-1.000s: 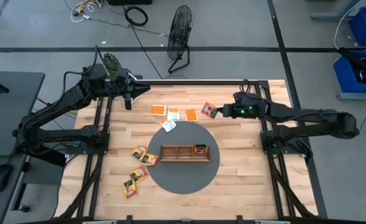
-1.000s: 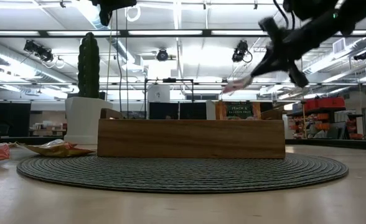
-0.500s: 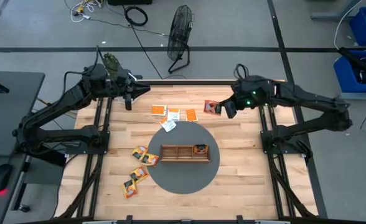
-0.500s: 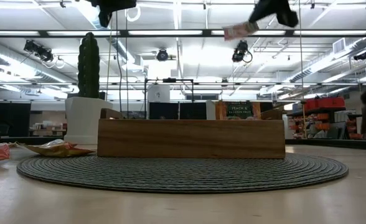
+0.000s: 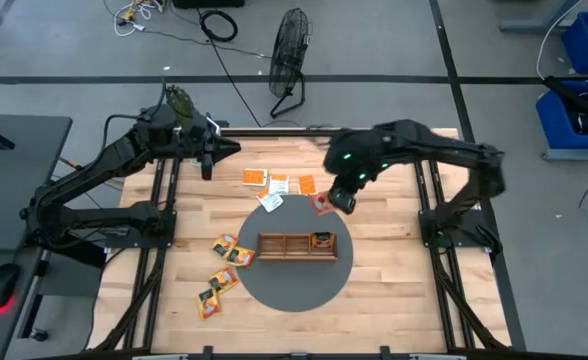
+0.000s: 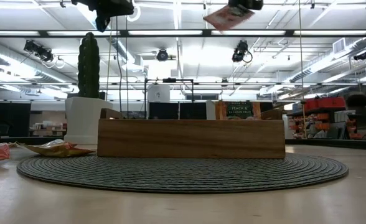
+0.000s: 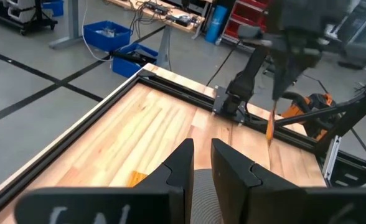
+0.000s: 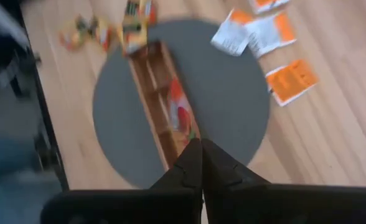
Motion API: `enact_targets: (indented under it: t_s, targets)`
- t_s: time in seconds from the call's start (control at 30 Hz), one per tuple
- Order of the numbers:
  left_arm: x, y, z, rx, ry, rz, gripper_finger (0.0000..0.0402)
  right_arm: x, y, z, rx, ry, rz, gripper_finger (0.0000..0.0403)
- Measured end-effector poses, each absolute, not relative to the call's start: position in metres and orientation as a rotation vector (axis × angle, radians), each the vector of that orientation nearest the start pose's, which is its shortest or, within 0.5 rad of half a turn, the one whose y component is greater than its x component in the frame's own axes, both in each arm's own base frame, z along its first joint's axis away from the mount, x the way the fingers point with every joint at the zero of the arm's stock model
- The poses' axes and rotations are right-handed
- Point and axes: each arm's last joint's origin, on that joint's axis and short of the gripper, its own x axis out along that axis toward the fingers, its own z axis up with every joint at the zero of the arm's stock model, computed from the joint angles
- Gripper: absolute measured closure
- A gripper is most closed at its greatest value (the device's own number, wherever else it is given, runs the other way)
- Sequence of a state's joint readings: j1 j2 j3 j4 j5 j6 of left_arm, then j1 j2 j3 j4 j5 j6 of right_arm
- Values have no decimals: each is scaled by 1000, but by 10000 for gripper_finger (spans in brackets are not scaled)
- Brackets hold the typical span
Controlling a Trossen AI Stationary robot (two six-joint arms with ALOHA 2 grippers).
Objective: Pick & Place Tea
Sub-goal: Put the red tea bag into the right section of the wooden organizer
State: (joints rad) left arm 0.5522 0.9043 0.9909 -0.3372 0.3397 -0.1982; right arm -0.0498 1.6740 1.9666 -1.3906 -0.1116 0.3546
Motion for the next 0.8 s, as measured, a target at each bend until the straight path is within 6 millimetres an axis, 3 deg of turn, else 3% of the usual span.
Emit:
enact_targets:
  t_s: [0.2,0.37,0.8]
  targets:
    - [165,90,368,-305,206,234,344,340,3,382,289,1321,-64,403]
    - [165,90,368,-305,207,234,344,359,12,358,255,1405,-2,403]
    - [165,90,368,-304,210,234,344,384,33,318,46,1513,81,403]
